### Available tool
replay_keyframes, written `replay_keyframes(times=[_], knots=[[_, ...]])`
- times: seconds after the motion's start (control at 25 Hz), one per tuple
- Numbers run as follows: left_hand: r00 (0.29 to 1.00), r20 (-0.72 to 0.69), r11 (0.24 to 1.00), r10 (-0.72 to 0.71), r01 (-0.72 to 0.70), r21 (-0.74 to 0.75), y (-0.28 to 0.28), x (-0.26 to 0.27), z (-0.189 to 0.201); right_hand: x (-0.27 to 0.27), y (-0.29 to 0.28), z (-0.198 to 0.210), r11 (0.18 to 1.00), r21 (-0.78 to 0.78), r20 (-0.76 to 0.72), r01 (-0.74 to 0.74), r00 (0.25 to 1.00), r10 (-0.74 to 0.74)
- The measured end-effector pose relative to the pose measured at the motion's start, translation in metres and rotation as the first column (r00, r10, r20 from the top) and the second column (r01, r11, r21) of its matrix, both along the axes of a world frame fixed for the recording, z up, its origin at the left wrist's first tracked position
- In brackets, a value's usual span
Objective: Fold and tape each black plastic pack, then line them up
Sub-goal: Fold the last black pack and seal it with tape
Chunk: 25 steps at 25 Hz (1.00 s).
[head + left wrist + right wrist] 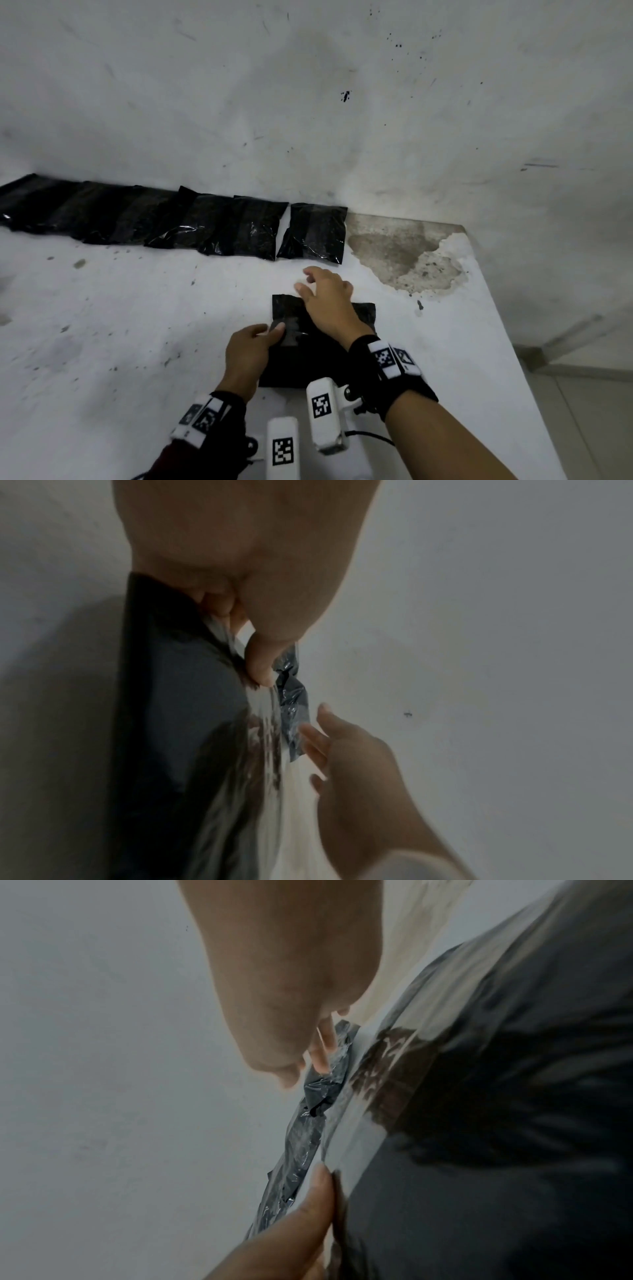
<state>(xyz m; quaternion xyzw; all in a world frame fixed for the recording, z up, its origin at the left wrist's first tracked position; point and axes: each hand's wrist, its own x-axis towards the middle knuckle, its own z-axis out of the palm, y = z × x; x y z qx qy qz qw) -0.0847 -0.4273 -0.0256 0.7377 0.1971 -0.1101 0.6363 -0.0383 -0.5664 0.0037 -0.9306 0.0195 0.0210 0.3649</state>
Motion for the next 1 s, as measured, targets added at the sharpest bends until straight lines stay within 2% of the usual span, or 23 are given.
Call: replay_keyframes(times=[0.04, 0.08, 0.12, 0.16, 0.2, 0.24, 0.28, 0.32, 0.4, 0.6, 0.72, 0.8, 0.84, 0.96, 1.0], knots=[[0.999, 0.009, 0.974, -0.042, 0.039, 0.223, 0.001, 0.0, -0.003, -0.005, -0.005, -0.004, 0.997, -0.05, 0.034, 0.055, 0.998, -0.053], [0.996, 0.006, 0.888, -0.092, 0.079, 0.454, 0.001, 0.0, -0.006, -0.011, -0.01, -0.009, 0.987, -0.091, 0.113, 0.135, 0.986, -0.125], [0.989, 0.043, 0.766, -0.142, 0.082, 0.637, 0.0, -0.002, -0.007, -0.019, -0.015, -0.014, 0.971, -0.103, 0.236, 0.216, 0.954, -0.187], [0.972, 0.111, 0.67, -0.208, 0.059, 0.74, -0.004, -0.003, -0.009, -0.028, -0.019, -0.019, 0.964, -0.103, 0.296, 0.247, 0.932, -0.207], [0.939, 0.189, 0.634, -0.287, 0.038, 0.772, -0.009, -0.004, -0.009, -0.036, -0.022, -0.023, 0.971, -0.108, 0.267, 0.215, 0.947, -0.18], [0.89, 0.237, 0.622, -0.389, 0.064, 0.78, -0.016, -0.003, -0.015, -0.045, -0.021, -0.029, 0.979, -0.149, 0.172, 0.14, 0.978, -0.114], [0.831, 0.236, 0.586, -0.504, 0.129, 0.8, -0.023, -0.002, -0.021, -0.053, -0.02, -0.037, 0.964, -0.263, 0.066, 0.046, 0.997, -0.029], [0.767, 0.217, 0.527, -0.604, 0.18, 0.83, -0.03, -0.001, -0.029, -0.06, -0.018, -0.045, 0.932, -0.363, 0.027, -0.012, 0.999, 0.024], [0.691, 0.167, 0.426, -0.704, 0.222, 0.877, -0.033, 0.001, -0.044, -0.069, -0.018, -0.052, 0.891, -0.452, -0.001, -0.035, 0.999, 0.039], [0.689, 0.154, 0.394, -0.708, 0.204, 0.896, -0.038, 0.001, -0.047, -0.067, -0.015, -0.057, 0.896, -0.443, -0.028, -0.035, 0.999, 0.025], [0.705, 0.148, 0.413, -0.694, 0.221, 0.884, -0.04, 0.002, -0.045, -0.063, -0.018, -0.052, 0.89, -0.451, -0.053, -0.064, 0.998, 0.044], [0.719, 0.134, 0.433, -0.682, 0.249, 0.866, -0.037, 0.005, -0.044, -0.062, -0.024, -0.054, 0.915, -0.394, -0.05, -0.089, 0.996, 0.075], [0.716, 0.103, 0.446, -0.69, 0.31, 0.839, -0.034, 0.007, -0.042, -0.063, -0.023, -0.055, 0.92, -0.387, -0.046, -0.066, 0.998, 0.052], [0.677, 0.148, 0.492, -0.721, 0.35, 0.797, -0.024, 0.005, -0.044, -0.071, -0.012, -0.06, 0.907, -0.41, 0.051, 0.097, 0.995, -0.084], [0.668, 0.157, 0.511, -0.727, 0.374, 0.774, -0.02, 0.006, -0.045, -0.072, -0.01, -0.057, 0.911, -0.401, 0.019, 0.096, 0.995, -0.097]])
